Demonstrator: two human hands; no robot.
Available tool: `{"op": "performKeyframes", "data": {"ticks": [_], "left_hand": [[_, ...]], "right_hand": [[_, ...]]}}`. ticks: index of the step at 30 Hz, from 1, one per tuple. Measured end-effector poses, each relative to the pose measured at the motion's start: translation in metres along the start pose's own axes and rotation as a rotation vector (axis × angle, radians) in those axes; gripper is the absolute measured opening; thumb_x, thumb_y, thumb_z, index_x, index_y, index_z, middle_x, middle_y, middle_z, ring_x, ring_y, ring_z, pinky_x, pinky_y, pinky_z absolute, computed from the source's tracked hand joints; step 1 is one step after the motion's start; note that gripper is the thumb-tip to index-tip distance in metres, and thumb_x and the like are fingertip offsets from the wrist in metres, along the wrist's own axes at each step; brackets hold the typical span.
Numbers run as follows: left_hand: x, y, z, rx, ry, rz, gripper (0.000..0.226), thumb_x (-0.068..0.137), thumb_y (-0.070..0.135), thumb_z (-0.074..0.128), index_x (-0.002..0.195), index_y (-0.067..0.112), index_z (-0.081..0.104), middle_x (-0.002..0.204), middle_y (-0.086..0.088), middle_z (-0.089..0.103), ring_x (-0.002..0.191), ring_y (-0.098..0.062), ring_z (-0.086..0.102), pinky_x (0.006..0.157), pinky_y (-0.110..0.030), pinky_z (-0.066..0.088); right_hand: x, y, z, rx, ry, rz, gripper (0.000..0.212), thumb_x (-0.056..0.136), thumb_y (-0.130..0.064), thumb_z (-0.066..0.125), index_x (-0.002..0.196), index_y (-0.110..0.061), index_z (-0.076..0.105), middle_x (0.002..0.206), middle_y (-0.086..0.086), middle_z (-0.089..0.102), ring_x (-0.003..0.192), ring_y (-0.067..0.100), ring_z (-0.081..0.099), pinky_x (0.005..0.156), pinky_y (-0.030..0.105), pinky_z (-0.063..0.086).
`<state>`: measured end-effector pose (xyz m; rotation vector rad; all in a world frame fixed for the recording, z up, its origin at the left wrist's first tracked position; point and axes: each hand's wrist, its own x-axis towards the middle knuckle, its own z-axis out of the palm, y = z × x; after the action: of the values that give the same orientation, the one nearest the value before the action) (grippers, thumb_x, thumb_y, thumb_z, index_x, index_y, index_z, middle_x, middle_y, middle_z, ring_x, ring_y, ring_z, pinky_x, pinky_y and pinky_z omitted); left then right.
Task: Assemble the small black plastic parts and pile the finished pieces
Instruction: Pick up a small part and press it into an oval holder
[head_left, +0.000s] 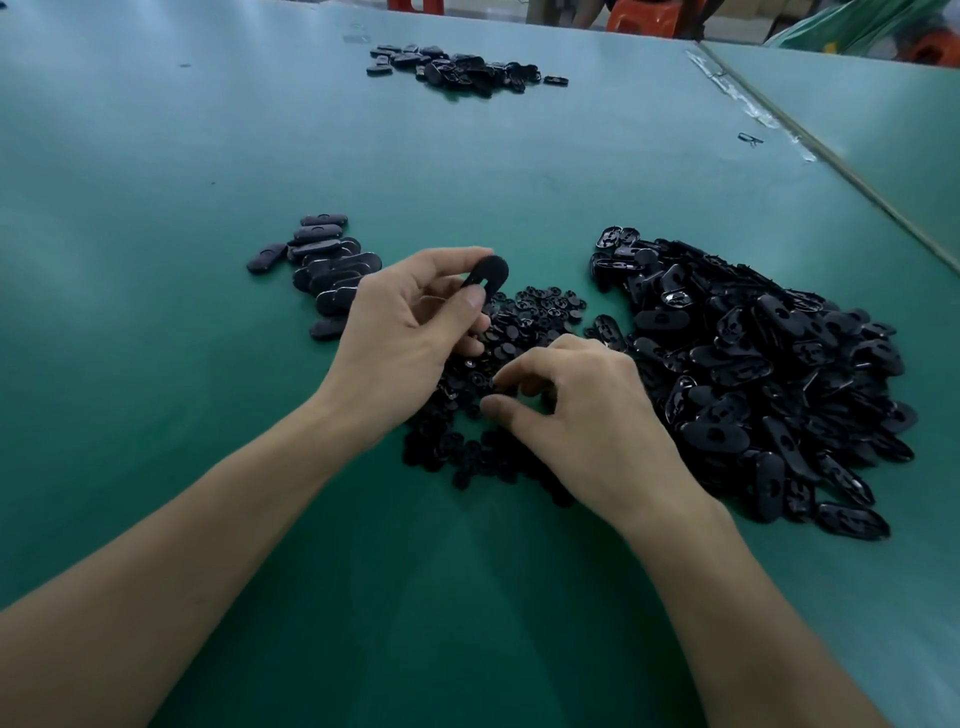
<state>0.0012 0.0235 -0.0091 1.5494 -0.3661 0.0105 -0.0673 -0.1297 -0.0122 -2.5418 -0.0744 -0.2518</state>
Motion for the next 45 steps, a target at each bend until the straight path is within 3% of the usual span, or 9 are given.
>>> {"op": "performKeyframes", "data": {"ticks": [6,11,15,17,22,26,32,41,45], "left_hand": [[0.001,-0.007,-0.004,0.021,0.028,0.008,0.019,0.089,0.0,0.072,0.099,0.015,0.067,0.074,0.003,0.073,0.069,-0.012,0.071,0.065,-0.021,0.055],[0.002,-0.009,-0.004,0.045,0.047,0.041,0.02,0.088,0.001,0.072,0.093,0.021,0.073,0.075,0.004,0.074,0.071,-0.012,0.07,0.066,-0.021,0.055],[0.001,-0.008,-0.002,0.047,0.065,0.032,0.021,0.09,0.001,0.071,0.093,0.021,0.074,0.073,0.006,0.074,0.068,-0.01,0.069,0.063,-0.019,0.055],[0.0,-0.008,-0.002,0.04,0.075,0.017,0.02,0.089,0.001,0.071,0.091,0.021,0.075,0.073,0.004,0.074,0.07,-0.013,0.071,0.064,-0.021,0.056],[0.0,-0.008,-0.002,0.015,0.061,-0.012,0.02,0.089,-0.001,0.071,0.09,0.019,0.076,0.076,0.0,0.076,0.074,-0.019,0.075,0.069,-0.025,0.059],[0.0,-0.009,-0.004,0.037,0.037,-0.012,0.022,0.085,0.002,0.075,0.091,0.023,0.076,0.078,0.002,0.076,0.076,-0.023,0.076,0.073,-0.027,0.06],[-0.002,-0.007,-0.003,0.051,0.029,-0.017,0.021,0.081,0.003,0.079,0.09,0.021,0.076,0.081,-0.004,0.077,0.074,-0.024,0.076,0.07,-0.029,0.062],[-0.006,-0.002,0.001,0.125,-0.032,0.006,0.023,0.081,-0.002,0.078,0.087,0.02,0.075,0.076,0.005,0.076,0.069,-0.008,0.071,0.073,-0.023,0.06],[-0.007,0.0,0.001,0.134,-0.064,0.024,0.024,0.08,-0.002,0.078,0.088,0.021,0.075,0.079,0.004,0.077,0.071,-0.006,0.071,0.072,-0.019,0.057]], "right_hand": [[0.001,-0.005,0.0,-0.03,-0.01,0.037,0.012,0.092,-0.031,0.07,0.102,-0.027,0.075,0.096,-0.008,0.061,0.097,0.012,0.055,0.088,0.033,0.05],[0.002,-0.005,0.004,-0.086,-0.013,0.028,0.016,0.1,-0.029,0.058,0.105,-0.022,0.071,0.101,-0.006,0.057,0.104,0.012,0.05,0.079,0.019,0.033],[0.002,-0.005,0.003,0.066,0.084,0.021,0.013,0.104,-0.021,0.049,0.095,-0.021,0.058,0.092,-0.008,0.058,0.085,0.011,0.054,0.074,0.029,0.044],[0.003,-0.005,0.001,0.171,0.135,0.036,0.015,0.105,-0.018,0.048,0.092,-0.024,0.052,0.085,-0.011,0.062,0.079,0.006,0.058,0.067,0.025,0.047],[0.003,-0.005,-0.001,0.33,0.246,0.048,0.008,0.097,-0.016,0.064,0.096,-0.023,0.066,0.076,-0.015,0.066,0.075,0.0,0.063,0.066,0.01,0.044],[0.004,-0.003,-0.002,0.351,0.272,0.03,0.018,0.094,-0.012,0.068,0.109,-0.02,0.075,0.081,-0.019,0.066,0.073,-0.008,0.06,0.071,0.004,0.041],[0.005,-0.002,-0.003,0.451,0.289,0.051,0.019,0.091,-0.011,0.072,0.092,-0.03,0.072,0.08,-0.016,0.072,0.078,0.0,0.069,0.075,0.015,0.053],[0.006,-0.001,-0.005,0.521,0.283,0.132,0.022,0.089,-0.012,0.074,0.097,-0.032,0.072,0.08,-0.012,0.075,0.078,0.004,0.072,0.08,0.032,0.059],[0.005,-0.002,-0.007,0.496,0.264,0.085,0.023,0.087,-0.011,0.076,0.082,-0.033,0.071,0.076,-0.018,0.072,0.071,0.0,0.069,0.069,0.023,0.057]]}}
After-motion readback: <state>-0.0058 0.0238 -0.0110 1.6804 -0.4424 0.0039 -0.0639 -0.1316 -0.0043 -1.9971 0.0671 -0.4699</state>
